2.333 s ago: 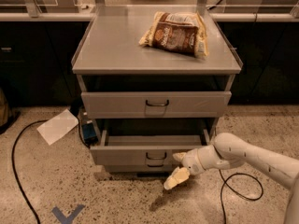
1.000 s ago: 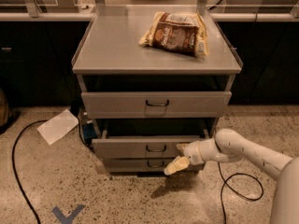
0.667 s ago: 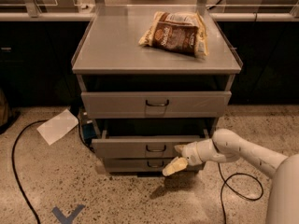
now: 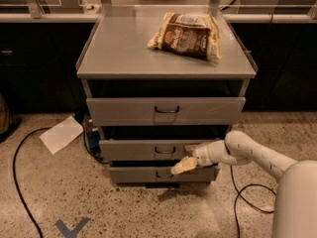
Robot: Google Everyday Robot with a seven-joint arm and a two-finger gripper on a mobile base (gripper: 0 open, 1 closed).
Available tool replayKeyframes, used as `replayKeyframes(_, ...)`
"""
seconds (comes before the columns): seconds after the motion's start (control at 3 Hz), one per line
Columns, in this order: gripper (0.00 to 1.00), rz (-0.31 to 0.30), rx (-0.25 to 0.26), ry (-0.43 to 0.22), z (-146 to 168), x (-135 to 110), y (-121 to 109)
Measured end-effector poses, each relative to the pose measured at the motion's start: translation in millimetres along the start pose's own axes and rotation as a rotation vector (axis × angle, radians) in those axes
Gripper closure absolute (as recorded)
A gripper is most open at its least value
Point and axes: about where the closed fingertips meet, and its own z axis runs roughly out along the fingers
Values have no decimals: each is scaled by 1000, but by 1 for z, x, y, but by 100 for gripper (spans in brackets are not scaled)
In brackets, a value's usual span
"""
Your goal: Close middle drawer
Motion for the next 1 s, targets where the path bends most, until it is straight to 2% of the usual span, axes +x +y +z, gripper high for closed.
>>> replayKeyframes(0.33,0,-25,65,-13,-12,-17,-13)
replayKeyframes(0.67,0,-25,65,-13,-12,-17,-13)
replayKeyframes(1.0,0,-5,39,-10,0,-12,-18)
